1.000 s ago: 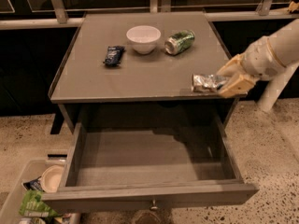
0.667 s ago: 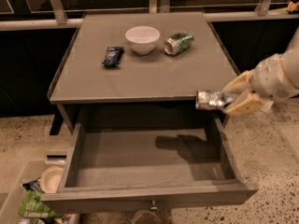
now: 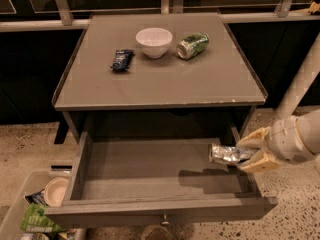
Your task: Place redbull can into top drawer
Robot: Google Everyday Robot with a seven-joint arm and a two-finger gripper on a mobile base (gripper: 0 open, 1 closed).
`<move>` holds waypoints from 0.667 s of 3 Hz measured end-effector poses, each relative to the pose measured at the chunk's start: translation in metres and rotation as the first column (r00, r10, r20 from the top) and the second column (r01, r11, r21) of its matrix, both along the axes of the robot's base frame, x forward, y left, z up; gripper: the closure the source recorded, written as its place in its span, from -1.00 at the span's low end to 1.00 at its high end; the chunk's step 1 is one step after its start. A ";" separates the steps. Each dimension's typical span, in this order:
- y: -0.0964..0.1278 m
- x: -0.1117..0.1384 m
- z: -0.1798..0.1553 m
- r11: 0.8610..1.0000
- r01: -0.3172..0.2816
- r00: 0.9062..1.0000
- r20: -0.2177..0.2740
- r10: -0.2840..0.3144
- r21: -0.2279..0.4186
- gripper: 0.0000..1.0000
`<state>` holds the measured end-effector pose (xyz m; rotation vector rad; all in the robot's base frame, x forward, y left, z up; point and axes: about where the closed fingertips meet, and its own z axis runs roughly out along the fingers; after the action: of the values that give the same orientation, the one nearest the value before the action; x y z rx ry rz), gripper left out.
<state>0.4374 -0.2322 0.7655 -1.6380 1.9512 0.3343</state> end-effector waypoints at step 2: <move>0.026 0.023 -0.121 0.997 -0.004 0.999 -0.035 0.007 0.073 1.00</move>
Offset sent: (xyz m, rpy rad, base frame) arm 0.0608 0.0456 -0.1882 0.1059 0.0172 0.0067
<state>0.4608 -0.2066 0.6445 -1.6013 1.9370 0.4343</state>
